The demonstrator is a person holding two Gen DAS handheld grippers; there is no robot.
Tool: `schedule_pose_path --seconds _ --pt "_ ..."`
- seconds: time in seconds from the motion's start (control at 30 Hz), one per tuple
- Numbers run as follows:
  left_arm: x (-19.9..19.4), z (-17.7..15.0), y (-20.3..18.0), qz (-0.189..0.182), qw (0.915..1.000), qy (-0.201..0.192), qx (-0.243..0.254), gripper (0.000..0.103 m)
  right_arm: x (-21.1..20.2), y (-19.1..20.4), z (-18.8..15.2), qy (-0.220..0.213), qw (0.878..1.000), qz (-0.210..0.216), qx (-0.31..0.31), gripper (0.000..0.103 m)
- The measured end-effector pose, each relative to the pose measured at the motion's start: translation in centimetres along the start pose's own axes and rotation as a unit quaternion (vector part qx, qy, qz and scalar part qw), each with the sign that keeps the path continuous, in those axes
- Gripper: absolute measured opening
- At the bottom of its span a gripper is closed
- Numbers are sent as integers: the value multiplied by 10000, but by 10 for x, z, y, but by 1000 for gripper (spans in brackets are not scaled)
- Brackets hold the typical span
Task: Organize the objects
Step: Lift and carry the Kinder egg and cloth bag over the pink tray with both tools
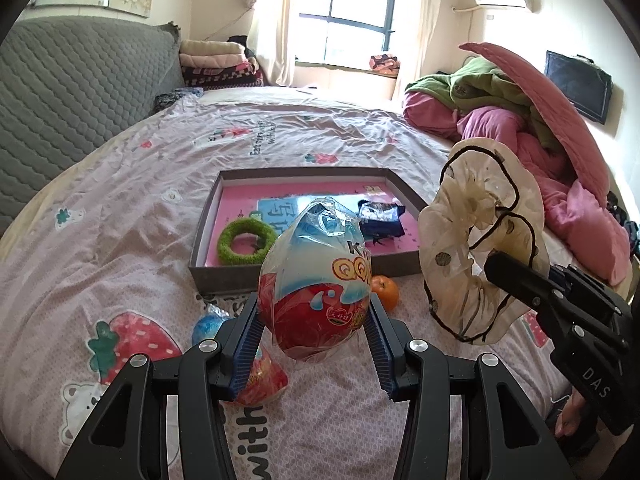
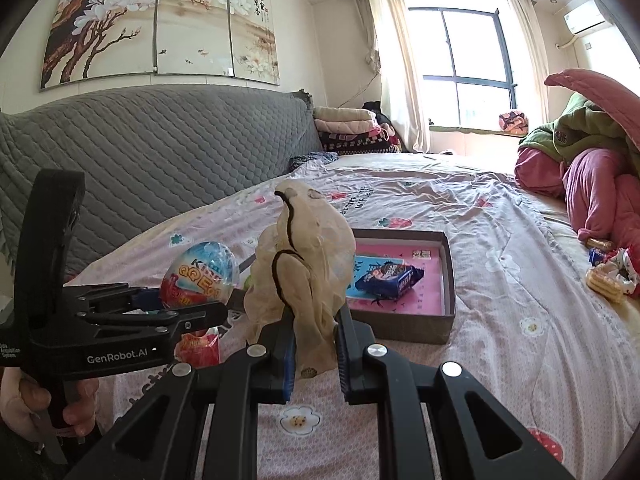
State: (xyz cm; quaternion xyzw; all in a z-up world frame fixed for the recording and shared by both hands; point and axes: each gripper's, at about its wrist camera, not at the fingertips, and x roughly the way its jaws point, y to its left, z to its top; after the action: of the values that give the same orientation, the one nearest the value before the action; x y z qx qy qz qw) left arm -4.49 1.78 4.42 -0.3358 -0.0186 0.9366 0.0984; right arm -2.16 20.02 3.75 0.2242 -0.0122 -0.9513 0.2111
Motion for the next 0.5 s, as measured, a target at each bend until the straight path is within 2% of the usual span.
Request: schedule_pose_path --seconds 0.23,0.5 --pt "1 14 3 184 9998 -68 -18 51 -4 -4 14 -230 9996 -79 -131 17" --pt "4 29 7 301 9994 -147 42 51 -3 -9 22 -293 9993 -158 -143 17"
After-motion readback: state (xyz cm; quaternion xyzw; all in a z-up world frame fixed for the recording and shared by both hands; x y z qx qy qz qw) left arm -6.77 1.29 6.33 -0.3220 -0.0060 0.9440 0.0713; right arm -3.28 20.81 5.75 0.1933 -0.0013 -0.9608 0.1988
